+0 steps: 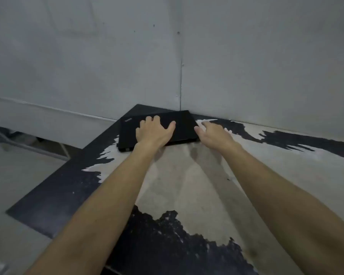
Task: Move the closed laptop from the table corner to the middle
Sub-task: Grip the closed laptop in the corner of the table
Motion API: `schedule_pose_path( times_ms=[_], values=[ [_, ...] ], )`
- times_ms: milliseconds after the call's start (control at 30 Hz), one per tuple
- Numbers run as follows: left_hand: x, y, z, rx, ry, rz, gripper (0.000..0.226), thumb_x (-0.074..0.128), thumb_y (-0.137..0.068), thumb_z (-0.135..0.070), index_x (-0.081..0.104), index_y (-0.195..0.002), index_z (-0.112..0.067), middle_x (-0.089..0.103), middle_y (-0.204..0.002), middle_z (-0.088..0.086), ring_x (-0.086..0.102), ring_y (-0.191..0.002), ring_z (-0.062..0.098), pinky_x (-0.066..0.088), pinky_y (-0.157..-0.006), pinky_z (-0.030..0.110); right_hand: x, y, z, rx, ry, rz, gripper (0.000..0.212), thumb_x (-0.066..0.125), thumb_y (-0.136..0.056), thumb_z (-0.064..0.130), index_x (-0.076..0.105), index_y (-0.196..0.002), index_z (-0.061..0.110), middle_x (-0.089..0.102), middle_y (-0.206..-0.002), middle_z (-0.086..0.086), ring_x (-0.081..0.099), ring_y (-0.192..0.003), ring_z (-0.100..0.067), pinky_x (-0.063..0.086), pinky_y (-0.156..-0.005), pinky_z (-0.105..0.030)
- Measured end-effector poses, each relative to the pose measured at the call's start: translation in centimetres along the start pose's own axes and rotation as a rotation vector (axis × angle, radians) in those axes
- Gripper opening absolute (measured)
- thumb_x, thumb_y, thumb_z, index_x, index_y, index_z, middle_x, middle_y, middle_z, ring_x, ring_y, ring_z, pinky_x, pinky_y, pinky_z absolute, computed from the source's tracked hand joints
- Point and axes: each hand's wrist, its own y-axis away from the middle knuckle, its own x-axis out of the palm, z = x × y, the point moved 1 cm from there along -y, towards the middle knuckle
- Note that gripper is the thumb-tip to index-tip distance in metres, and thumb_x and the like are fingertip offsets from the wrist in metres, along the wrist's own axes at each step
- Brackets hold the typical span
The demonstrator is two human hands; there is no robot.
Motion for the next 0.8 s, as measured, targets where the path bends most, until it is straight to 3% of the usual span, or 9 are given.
schedule_pose_path(
  times_ms=[233,367,500,633,800],
  values=[
    [0.6,-3.5,5.2,-0.202,-0.01,-0.014,0.092,0.038,-0.089,-0.076,0.04,-0.154,-0.01,0.037,-0.159,0.019,0.034,-0.144,0.04,0.031,-0.113,0.054,2.0,-4.9,0.4,0.046,-0.082,0.034,0.065,0.042,-0.104,0.055,0.055,-0.149,0.009,0.058,-0.151,-0.014,0.049,-0.141,-0.035,0.042,-0.105,-0.044],
    [0.9,-4.4,7.0,-0.303,-0.016,-0.03,0.098,0.04,-0.087,-0.078,0.033,-0.158,-0.011,0.035,-0.16,0.02,0.031,-0.146,0.039,0.026,-0.115,0.053,3.7,-7.1,-0.4,0.059,-0.08,0.047,0.067,0.047,-0.101,0.06,0.066,-0.136,0.006,0.065,-0.139,-0.017,0.052,-0.135,-0.039,0.047,-0.107,-0.046],
    [1.2,-4.9,8.0,-0.386,-0.02,-0.032,0.099,0.049,-0.086,-0.076,0.033,-0.156,-0.008,0.036,-0.157,0.021,0.03,-0.145,0.04,0.026,-0.115,0.052,4.6,-8.5,-0.8,0.084,-0.069,0.042,0.072,0.05,-0.093,0.068,0.072,-0.12,0.005,0.068,-0.127,-0.018,0.057,-0.126,-0.041,0.052,-0.098,-0.047],
    [1.1,-5.3,8.8,-0.484,-0.026,-0.005,0.103,0.057,-0.083,-0.075,0.035,-0.153,-0.002,0.038,-0.156,0.021,0.03,-0.144,0.038,0.027,-0.115,0.049,5.1,-9.7,-0.6,0.147,-0.072,0.064,0.083,0.047,-0.089,0.074,0.07,-0.123,0.002,0.066,-0.131,-0.021,0.056,-0.127,-0.044,0.051,-0.101,-0.048],
    [0.9,-6.3,9.5,-0.566,0.0,0.08,0.109,0.059,-0.079,-0.08,0.041,-0.151,0.0,0.035,-0.155,0.021,0.033,-0.142,0.039,0.031,-0.113,0.05,5.7,-10.3,0.2,0.186,-0.047,0.039,0.071,0.052,-0.094,0.068,0.069,-0.121,0.004,0.061,-0.14,-0.021,0.051,-0.132,-0.044,0.045,-0.103,-0.045]
  ],
)
